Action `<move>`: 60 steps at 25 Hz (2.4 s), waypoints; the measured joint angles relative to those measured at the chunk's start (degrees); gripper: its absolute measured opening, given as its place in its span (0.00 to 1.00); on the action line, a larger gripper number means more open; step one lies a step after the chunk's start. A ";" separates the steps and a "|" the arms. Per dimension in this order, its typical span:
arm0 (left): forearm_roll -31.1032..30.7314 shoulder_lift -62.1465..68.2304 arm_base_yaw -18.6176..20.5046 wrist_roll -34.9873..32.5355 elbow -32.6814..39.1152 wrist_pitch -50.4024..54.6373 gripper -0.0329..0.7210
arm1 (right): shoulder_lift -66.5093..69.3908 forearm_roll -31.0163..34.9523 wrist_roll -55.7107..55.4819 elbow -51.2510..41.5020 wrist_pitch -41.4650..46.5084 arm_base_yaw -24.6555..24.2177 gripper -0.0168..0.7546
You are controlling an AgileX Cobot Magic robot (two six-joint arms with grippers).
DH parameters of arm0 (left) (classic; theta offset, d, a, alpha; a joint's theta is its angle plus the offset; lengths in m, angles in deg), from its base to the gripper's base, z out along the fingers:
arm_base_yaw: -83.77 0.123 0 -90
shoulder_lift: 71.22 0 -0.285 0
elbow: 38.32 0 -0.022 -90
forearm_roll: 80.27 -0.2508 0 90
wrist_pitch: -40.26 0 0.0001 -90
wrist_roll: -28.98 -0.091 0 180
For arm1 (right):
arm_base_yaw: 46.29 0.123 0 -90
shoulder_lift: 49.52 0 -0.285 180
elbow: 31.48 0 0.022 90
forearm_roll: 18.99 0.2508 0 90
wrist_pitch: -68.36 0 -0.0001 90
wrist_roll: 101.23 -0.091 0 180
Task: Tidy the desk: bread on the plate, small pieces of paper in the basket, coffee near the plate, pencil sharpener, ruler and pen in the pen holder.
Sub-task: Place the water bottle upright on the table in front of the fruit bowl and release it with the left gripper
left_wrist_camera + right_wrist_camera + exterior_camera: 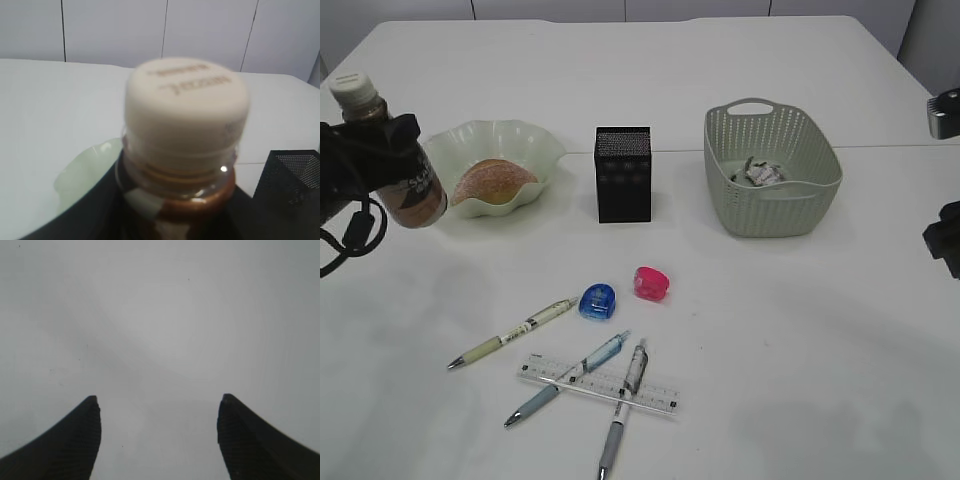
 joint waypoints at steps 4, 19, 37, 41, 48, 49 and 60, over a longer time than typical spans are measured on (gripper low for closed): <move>2.48 2.17 0.00 -0.21 0.00 -0.24 0.45 | 0.00 -0.08 0.00 0.00 -0.03 0.00 0.71; 2.96 9.86 0.00 -0.21 -0.62 -1.03 0.46 | 0.00 -0.08 0.00 0.00 -0.59 0.00 0.71; 2.74 16.82 0.00 -0.30 -4.58 -2.65 0.46 | 0.00 -0.36 0.00 0.00 -0.49 0.00 0.71; 2.74 16.82 0.00 -0.30 -4.58 -2.87 0.46 | 0.00 -0.39 0.00 0.00 -0.49 0.00 0.71; 2.74 16.82 0.00 -0.30 -4.58 -2.87 0.46 | 0.00 -0.49 0.00 0.00 -0.49 0.00 0.71; 2.46 16.82 0.00 -0.30 -4.58 -2.87 0.46 | 0.00 -0.49 0.00 0.00 -0.49 0.00 0.71; 0.90 16.82 0.00 -3.67 -4.91 -4.37 0.76 | 0.00 -0.49 0.00 0.00 -0.59 0.00 0.71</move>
